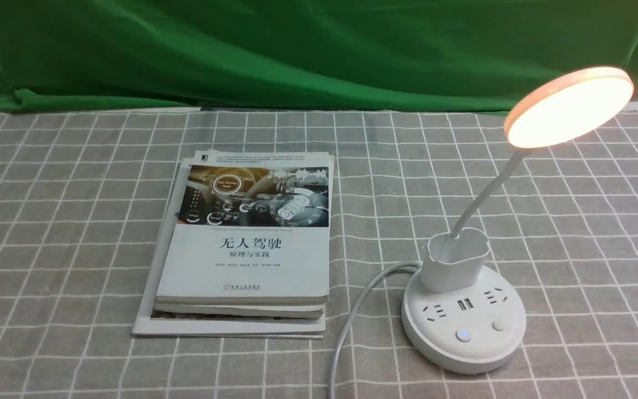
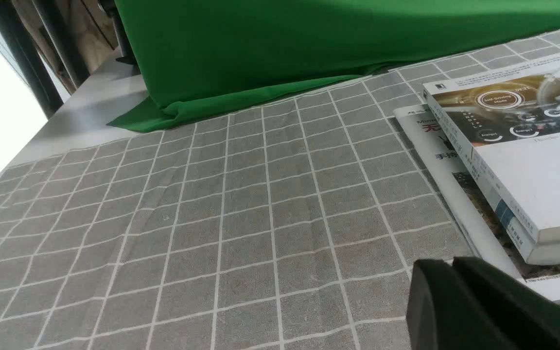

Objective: Turn off the desk lamp on the grey coffee tablecloth by hand.
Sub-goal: 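Press the power button on the lamp base to turn the lamp off with the right gripper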

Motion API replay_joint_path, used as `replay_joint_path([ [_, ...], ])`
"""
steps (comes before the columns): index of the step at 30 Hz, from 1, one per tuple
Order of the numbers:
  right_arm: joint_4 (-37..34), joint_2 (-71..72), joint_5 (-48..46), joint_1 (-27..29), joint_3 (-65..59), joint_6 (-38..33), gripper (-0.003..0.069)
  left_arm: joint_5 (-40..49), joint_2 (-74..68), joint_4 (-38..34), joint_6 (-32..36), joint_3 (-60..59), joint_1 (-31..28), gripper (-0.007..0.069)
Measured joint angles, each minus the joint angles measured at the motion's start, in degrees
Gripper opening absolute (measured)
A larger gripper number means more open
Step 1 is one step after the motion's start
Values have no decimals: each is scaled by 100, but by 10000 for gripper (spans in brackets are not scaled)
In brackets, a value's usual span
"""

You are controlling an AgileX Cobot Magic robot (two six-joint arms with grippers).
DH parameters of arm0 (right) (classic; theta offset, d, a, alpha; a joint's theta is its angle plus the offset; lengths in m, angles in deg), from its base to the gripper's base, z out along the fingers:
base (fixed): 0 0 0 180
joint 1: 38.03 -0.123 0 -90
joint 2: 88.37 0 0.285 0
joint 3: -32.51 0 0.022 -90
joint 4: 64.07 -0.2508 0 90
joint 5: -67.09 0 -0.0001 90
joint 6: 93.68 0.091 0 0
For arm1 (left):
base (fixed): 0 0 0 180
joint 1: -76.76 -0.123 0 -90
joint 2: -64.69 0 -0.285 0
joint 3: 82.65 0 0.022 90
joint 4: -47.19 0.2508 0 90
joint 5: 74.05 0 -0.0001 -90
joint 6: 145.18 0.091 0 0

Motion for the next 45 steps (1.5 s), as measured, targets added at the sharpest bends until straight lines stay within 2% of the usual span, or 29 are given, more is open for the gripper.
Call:
replay_joint_path([
  [15, 0, 0, 262, 1, 0, 0, 55, 0, 0, 0, -5, 0, 0, 20],
  [32, -7, 0, 2195, 1, 0, 86, 55, 0, 0, 0, -5, 0, 0, 20],
  [41, -21, -866, 1586, 1, 1375, 168, 55, 0, 0, 0, -5, 0, 0, 20],
  [45, -21, -2001, 591, 1, 2347, 168, 55, 0, 0, 0, -5, 0, 0, 20],
])
